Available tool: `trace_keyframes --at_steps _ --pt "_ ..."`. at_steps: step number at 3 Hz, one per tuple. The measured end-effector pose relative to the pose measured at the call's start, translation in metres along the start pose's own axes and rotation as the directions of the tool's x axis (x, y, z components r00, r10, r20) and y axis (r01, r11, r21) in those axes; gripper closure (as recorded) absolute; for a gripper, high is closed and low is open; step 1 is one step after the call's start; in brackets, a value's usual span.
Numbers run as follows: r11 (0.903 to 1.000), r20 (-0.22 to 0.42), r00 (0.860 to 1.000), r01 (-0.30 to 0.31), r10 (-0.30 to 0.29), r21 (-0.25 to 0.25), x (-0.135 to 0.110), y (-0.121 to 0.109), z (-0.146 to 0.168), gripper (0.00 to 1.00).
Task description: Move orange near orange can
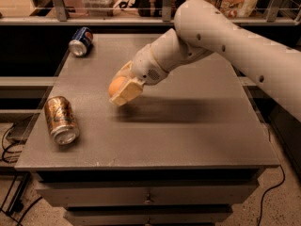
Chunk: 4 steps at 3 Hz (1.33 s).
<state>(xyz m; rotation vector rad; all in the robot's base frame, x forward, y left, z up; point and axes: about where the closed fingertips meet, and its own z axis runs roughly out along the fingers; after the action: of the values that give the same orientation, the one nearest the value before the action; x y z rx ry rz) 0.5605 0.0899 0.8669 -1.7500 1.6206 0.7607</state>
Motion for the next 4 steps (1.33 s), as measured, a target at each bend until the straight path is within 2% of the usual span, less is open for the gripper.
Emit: trace_keyframes --at_steps 1,2,4 --pt "0.9950 0.018 0.998 0.056 -0.054 -0.083 -0.022 0.018 0.031 1.00" --pt "0.9831 0.043 0.994 0.102 -0.097 -0.152 -0.040 0.037 0.056 0.83" --pt "0.9708 0.074 0.991 0.125 -0.112 -0.205 -0.048 0.048 0.077 0.37"
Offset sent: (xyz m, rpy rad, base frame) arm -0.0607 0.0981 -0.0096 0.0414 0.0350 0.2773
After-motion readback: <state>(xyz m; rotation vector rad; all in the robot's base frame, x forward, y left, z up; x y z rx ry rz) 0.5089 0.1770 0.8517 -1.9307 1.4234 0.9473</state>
